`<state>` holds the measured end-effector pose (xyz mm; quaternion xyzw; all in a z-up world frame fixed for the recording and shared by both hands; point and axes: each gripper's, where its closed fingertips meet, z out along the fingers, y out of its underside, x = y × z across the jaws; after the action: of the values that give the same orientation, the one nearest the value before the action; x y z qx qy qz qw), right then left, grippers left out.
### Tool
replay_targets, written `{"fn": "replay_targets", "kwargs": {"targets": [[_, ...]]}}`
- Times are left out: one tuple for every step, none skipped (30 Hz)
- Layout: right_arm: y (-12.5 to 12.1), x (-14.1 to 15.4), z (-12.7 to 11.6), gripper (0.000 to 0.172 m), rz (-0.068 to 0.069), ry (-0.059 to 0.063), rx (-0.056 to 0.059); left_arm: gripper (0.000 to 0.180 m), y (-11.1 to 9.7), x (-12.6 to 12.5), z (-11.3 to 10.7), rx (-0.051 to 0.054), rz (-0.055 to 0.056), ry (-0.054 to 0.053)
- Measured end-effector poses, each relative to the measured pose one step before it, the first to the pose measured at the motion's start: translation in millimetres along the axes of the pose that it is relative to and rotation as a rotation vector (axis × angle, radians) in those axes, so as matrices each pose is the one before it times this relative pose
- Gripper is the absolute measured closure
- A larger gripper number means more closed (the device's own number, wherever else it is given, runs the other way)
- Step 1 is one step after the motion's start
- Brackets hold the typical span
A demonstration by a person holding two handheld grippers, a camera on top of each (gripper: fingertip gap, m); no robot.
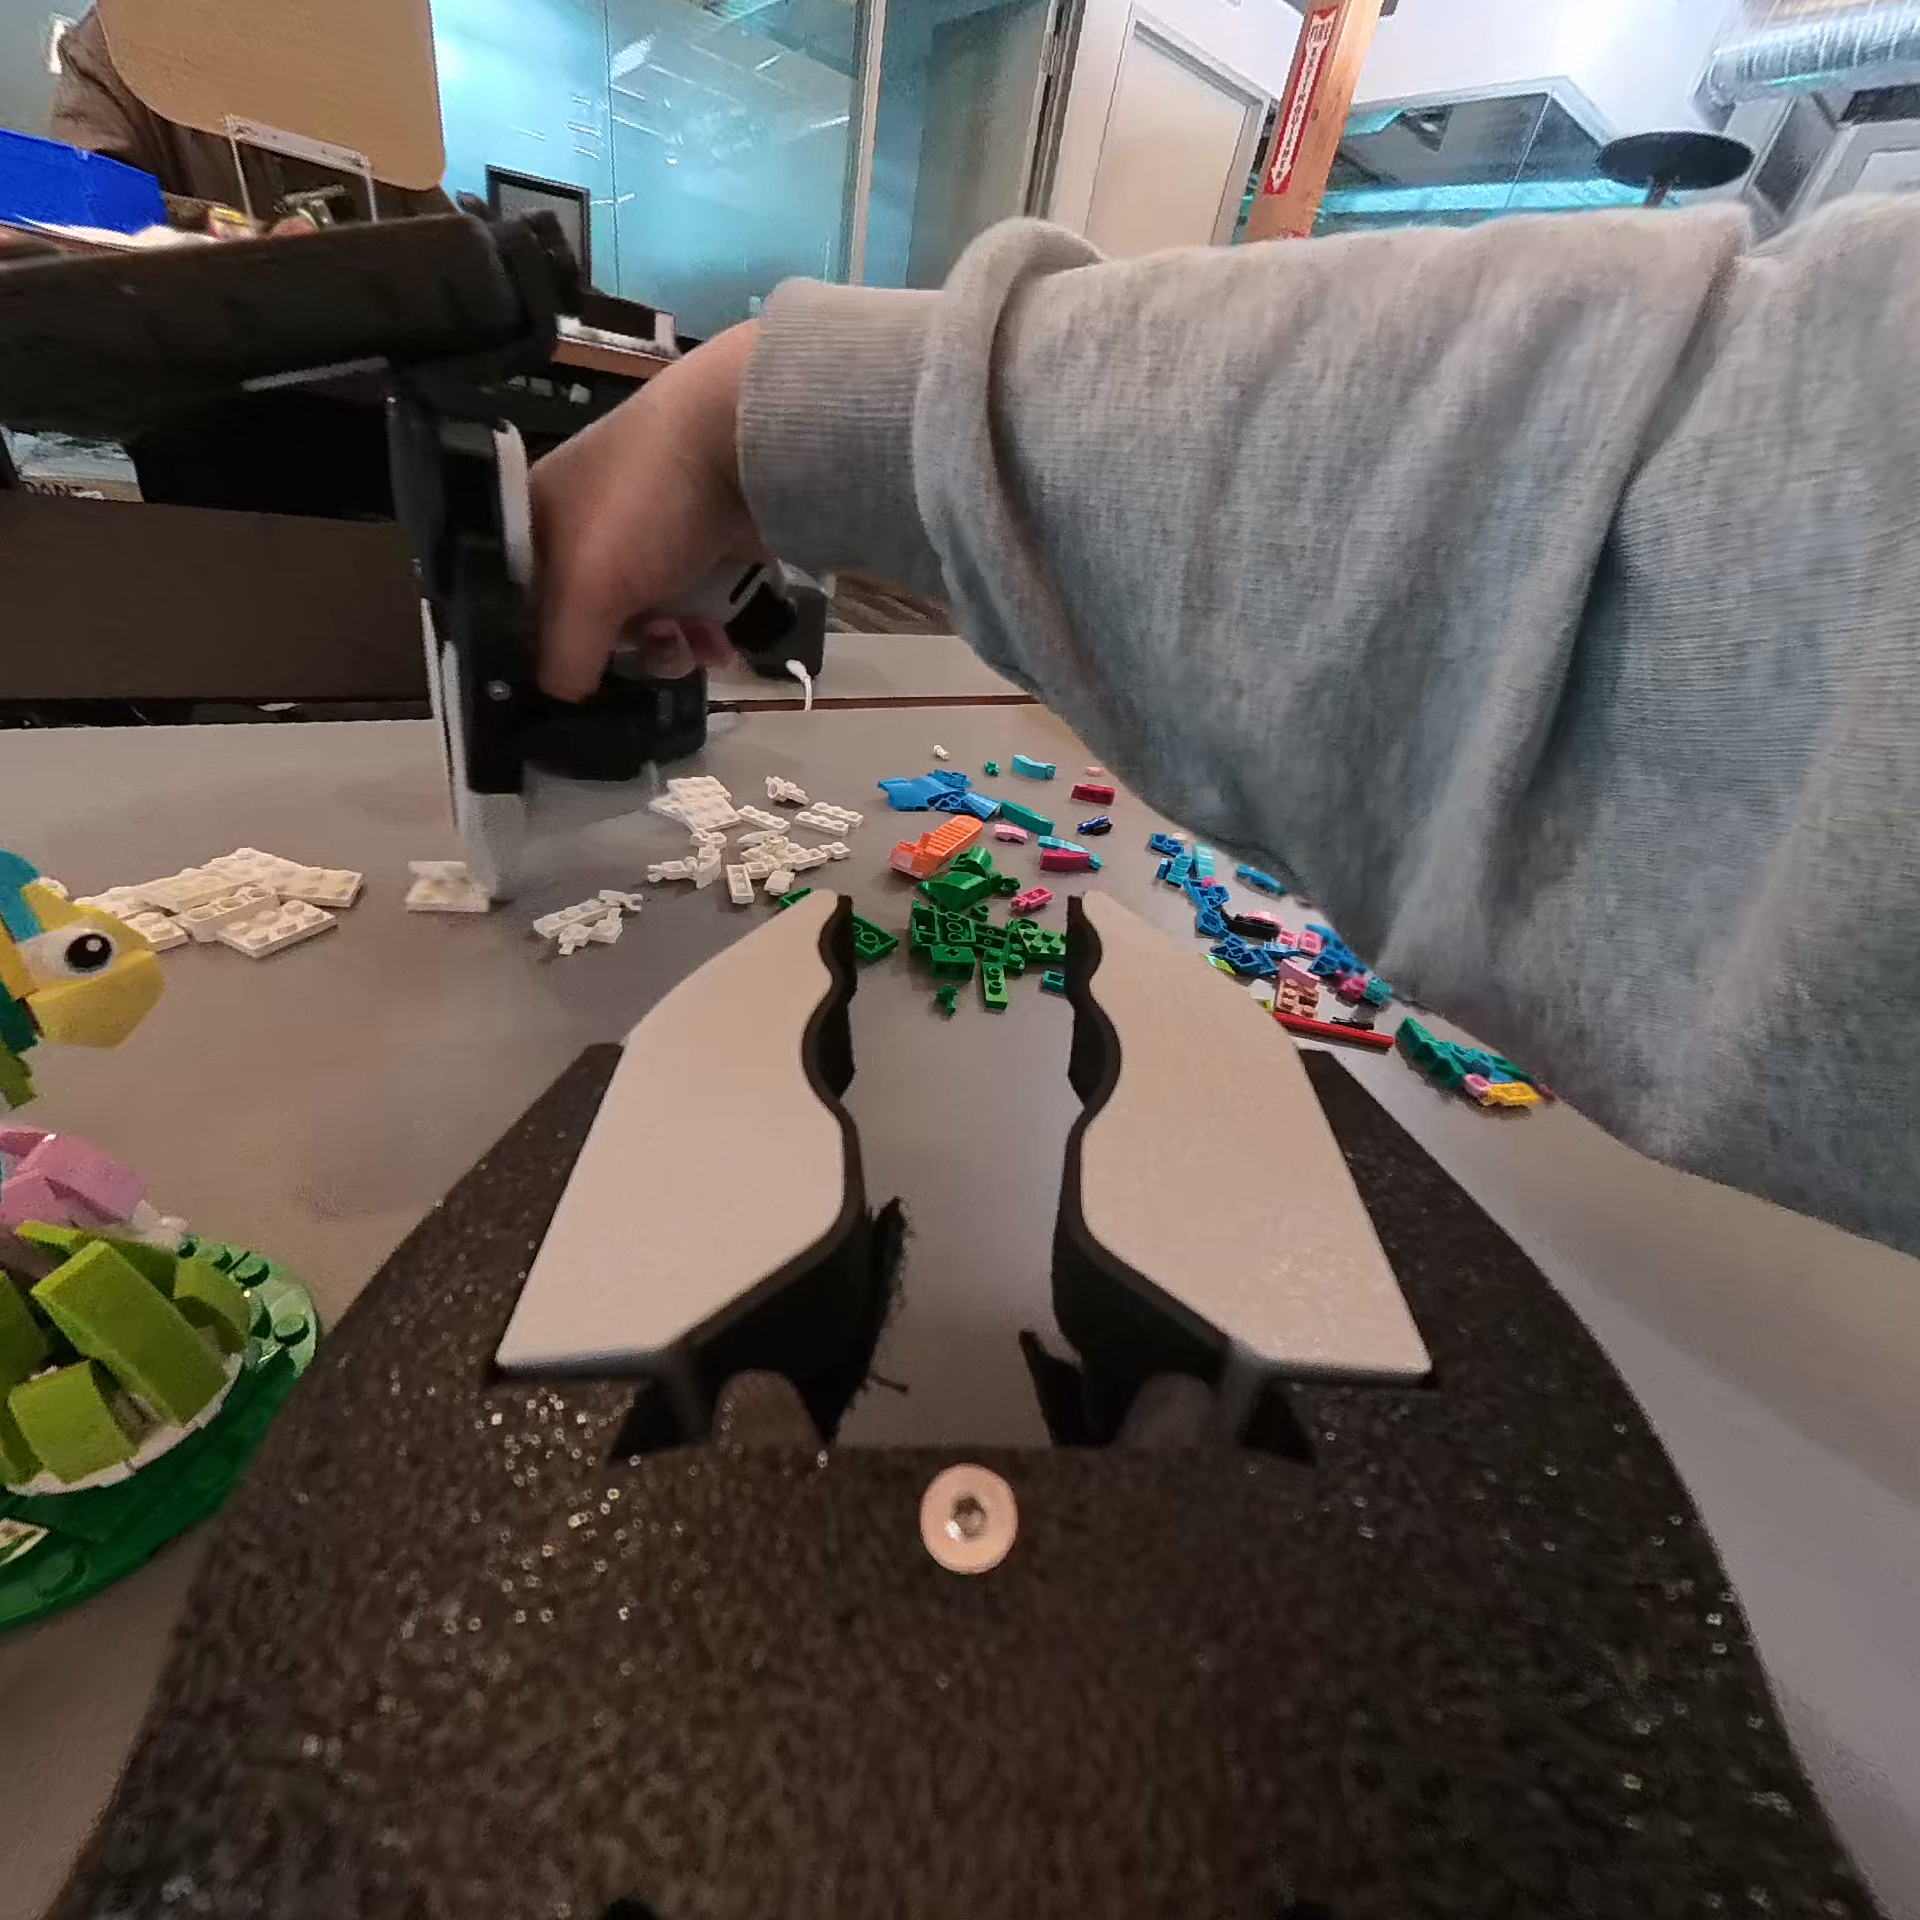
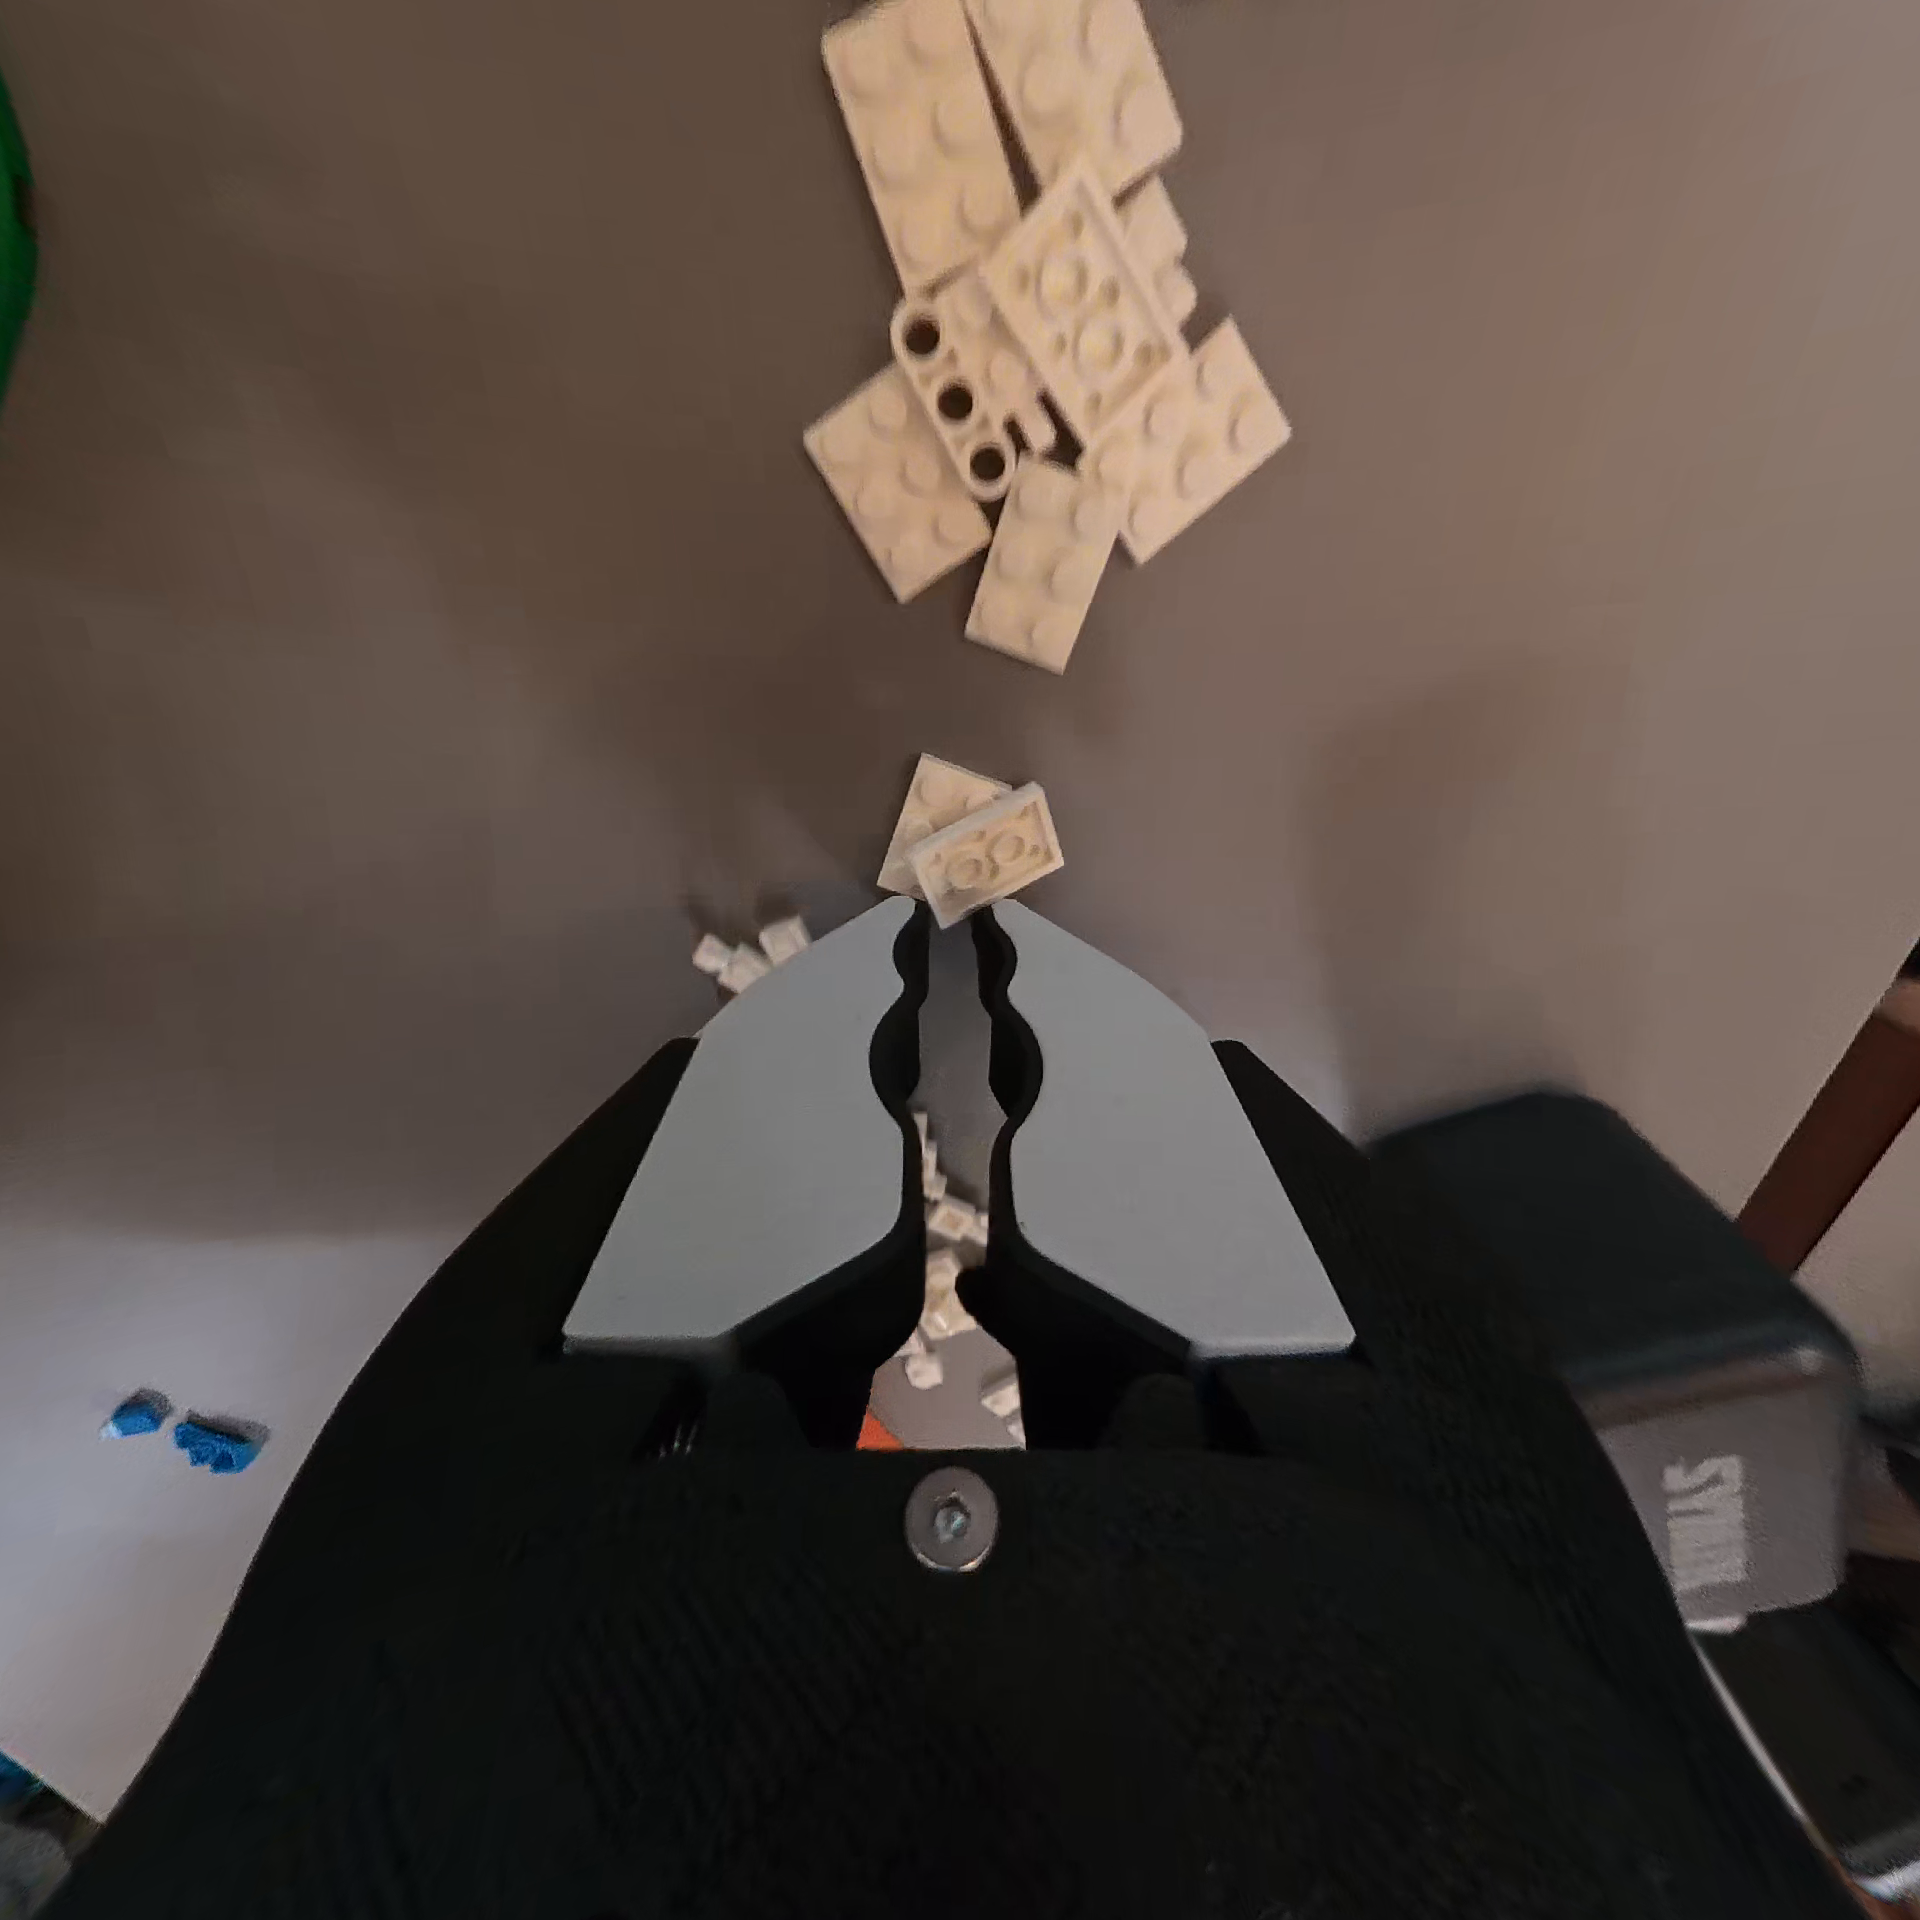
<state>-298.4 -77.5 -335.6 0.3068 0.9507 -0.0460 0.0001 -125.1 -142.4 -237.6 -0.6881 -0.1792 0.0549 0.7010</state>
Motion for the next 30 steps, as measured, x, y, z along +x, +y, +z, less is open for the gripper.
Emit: {"fn": "replay_targets", "kwargs": {"targets": [[-5.77,1.16,0.39,0.165,-0.0022,0.0047,0.0051,0.142,-0.19,0.05,-0.12,0.0005,-0.0014,0.0007],[-5.97,1.05,0.36,0.165,-0.0020,0.0048,0.0053,0.142,0.06,-0.04,-0.05,0.0002,-0.0008,0.0004],[-5.84,0.67,0.58,0.166,-0.0023,0.0029,0.0054,0.142,0.06,0.10,-0.03,-0.0005,-0.0007,0.0004],[-5.76,0.72,0.48,0.166,-0.0016,0.0039,0.0067,0.142,0.02,0.09,0.01,-0.0003,-0.0011,0.0008],[-5.79,0.81,0.57,0.166,0.0003,0.0065,0.0095,0.142,-0.12,0.18,-0.11,0.0003,-0.0001,0.0007],[-5.12,0.43,0.38,0.167,0.0012,0.0049,0.0085,0.142,-0.15,0.11,-0.12,0.0006,0.0007,-0.0001],[-2.94,0.37,-0.48,0.166,-0.0034,0.0074,0.0010,0.142,-0.04,0.11,-0.12,0.0005,0.0006,-0.0001],[-0.93,0.74,-2.73,0.164,-0.0114,0.0131,-0.0018,0.142,-0.06,0.01,-0.04,-0.0001,0.0010,-0.0002],[-0.88,0.16,-4.72,0.161,-0.0050,0.0076,0.0138,0.142,0.10,-0.03,0.00,-0.0005,0.0017,-0.0010],[0.48,-3.40,-5.53,0.157,0.0120,-0.0210,0.0162,0.142,0.04,0.01,-0.17,-0.0001,0.0012,-0.0005],[3.52,-7.91,-5.12,0.147,0.0219,-0.0520,0.0065,0.142,-0.15,0.27,-0.02,0.0006,-0.0002,0.0004],[6.26,-9.12,-3.87,0.135,0.0157,-0.0546,-0.0042,0.142,-0.15,0.21,0.03,0.0004,-0.0007,0.0011],[8.29,-6.20,-2.21,0.127,-0.0056,-0.0258,-0.0114,0.142,0.10,0.28,-0.01,-0.0005,-0.0002,0.0003],[9.50,-2.12,-0.55,0.125,-0.0229,0.0106,-0.0170,0.142,-0.18,0.45,0.32,-0.0007,-0.0008,0.0016],[10.68,-1.72,0.92,0.124,-0.0241,0.0165,-0.0270,0.142,0.00,-0.11,0.17,0.0006,0.0015,0.0006],[10.12,-2.80,2.01,0.123,-0.0120,0.0070,-0.0281,0.142,0.01,0.34,0.07,0.0006,0.0020,-0.0004],[7.57,-1.99,2.53,0.123,0.0035,0.0041,-0.0174,0.142,0.26,-0.29,0.12,0.0003,0.0021,-0.0009],[5.15,-1.17,2.54,0.124,0.0105,0.0027,-0.0064,0.142,-0.21,-0.09,0.02,-0.0005,0.0013,-0.0013],[3.32,-0.30,2.27,0.126,0.0079,0.0033,0.0021,0.142,0.03,0.06,0.37,-0.0001,0.0001,-0.0004],[2.09,1.33,1.83,0.130,0.0033,0.0108,0.0058,0.142,0.19,-0.42,0.45,0.0004,0.0002,-0.0006],[1.08,1.99,1.44,0.136,0.0024,0.0134,0.0071,0.142,0.29,-0.54,0.15,-0.0002,0.0018,-0.0016],[0.15,0.97,1.13,0.140,0.0034,0.0051,0.0076,0.142,0.15,0.13,-0.23,-0.0004,0.0027,-0.0018],[-0.31,-0.50,1.00,0.142,0.0031,-0.0060,0.0067,0.142,-0.01,0.22,0.07,-0.0002,0.0013,-0.0004],[-0.47,-0.71,0.89,0.143,0.0025,-0.0063,0.0027,0.142,-0.21,0.15,0.06,0.0008,0.0003,0.0012],[-0.35,-0.37,0.76,0.144,0.0007,-0.0037,-0.0010,0.142,-0.11,-0.07,-0.16,0.0009,0.0012,-0.0001],[-0.54,-0.76,0.69,0.146,-0.0026,-0.0041,-0.0031,0.143,-0.33,0.31,0.02,0.0008,0.0012,-0.0004],[-0.94,-0.59,0.63,0.148,-0.0064,-0.0008,-0.0020,0.142,-0.23,0.13,0.02,0.0003,-0.0001,0.0007],[-1.36,-0.31,0.40,0.151,-0.0078,0.0022,0.0001,0.142,-0.26,-0.21,-0.04,-0.0002,-0.0011,0.0016],[-2.02,-0.09,0.28,0.155,-0.0069,0.0013,0.0027,0.142,-0.76,-0.21,-0.06,0.0005,-0.0024,0.0013],[-2.56,-0.79,0.24,0.160,-0.0018,-0.0039,0.0067,0.142,-0.33,-0.20,-0.19,0.0013,-0.0013,0.0008]]}}
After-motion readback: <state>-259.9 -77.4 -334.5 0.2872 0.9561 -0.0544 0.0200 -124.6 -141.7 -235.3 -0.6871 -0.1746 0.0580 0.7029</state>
